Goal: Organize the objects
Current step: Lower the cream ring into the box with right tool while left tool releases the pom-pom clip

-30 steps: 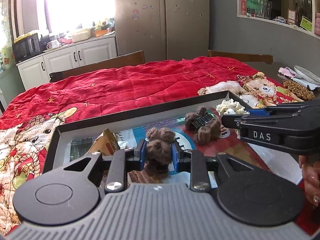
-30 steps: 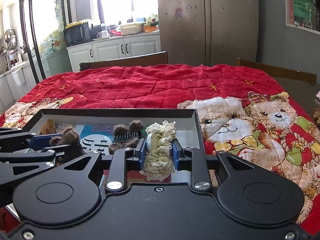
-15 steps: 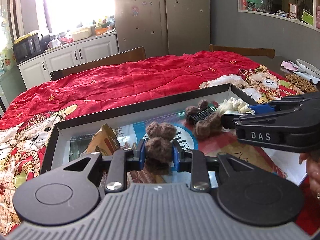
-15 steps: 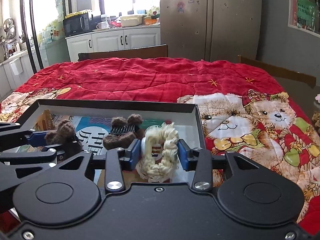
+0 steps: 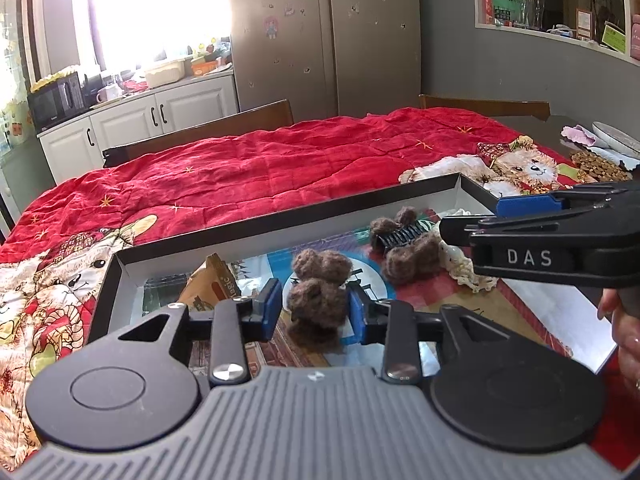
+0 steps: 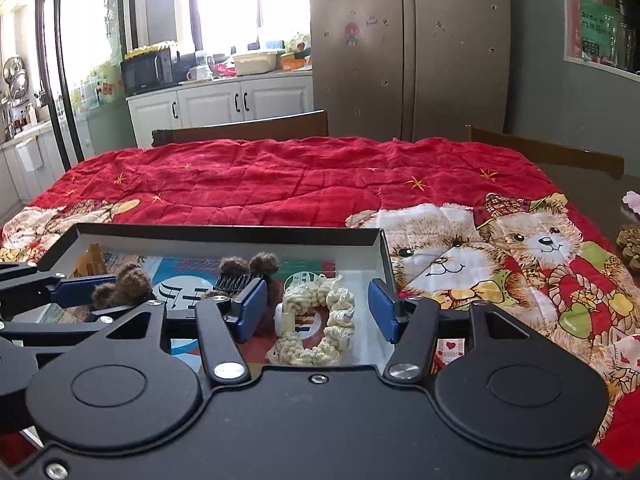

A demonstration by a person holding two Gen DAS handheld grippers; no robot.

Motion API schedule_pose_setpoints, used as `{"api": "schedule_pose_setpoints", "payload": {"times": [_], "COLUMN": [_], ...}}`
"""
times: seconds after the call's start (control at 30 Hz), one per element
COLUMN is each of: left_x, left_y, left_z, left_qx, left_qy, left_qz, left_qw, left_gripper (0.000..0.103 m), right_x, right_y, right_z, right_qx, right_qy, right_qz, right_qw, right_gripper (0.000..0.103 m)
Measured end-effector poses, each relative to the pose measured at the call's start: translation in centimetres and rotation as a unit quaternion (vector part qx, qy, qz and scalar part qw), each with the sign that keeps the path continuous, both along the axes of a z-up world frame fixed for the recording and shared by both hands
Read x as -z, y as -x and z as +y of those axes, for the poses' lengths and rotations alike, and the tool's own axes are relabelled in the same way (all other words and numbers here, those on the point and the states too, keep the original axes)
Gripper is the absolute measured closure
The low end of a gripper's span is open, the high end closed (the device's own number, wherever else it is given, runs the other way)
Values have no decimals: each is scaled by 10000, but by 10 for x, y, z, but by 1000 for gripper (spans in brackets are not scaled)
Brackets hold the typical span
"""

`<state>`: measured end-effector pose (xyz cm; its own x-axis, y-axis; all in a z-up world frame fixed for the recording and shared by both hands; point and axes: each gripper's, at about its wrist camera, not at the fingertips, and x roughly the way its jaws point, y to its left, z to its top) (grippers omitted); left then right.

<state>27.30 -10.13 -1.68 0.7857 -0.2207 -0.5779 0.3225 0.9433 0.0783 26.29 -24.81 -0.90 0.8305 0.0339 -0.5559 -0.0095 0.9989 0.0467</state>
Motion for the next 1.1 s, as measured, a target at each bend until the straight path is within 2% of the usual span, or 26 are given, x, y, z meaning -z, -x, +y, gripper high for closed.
{"api": "schedule_pose_setpoints", "payload": {"times": [0.27, 0.5, 0.83, 1.1], "left_x": [-3, -6, -12, -16], "left_y": [6, 9, 20, 27], "left_z": [-4, -4, -4, -4], "left_qx": [48, 62, 111, 148], "left_qy": [-56, -44, -39, -53], "left_qz": [-128, -186, -365, -453], "left_qw": [9999, 9998, 9993, 9989], "left_gripper": [41, 40, 30, 27], "right_x": [-3, -6, -8, -10], "right_y": [5, 10, 18, 24], "right_z": [-1, -3, -6, -5], "right_qx": [52, 69, 101, 57], "right_qy": [-6, -73, -140, -145], "right_qz": [-157, -266, -382, -439], "right_qw": [9999, 9996, 9991, 9989], "right_gripper": [35, 34, 31, 27]}}
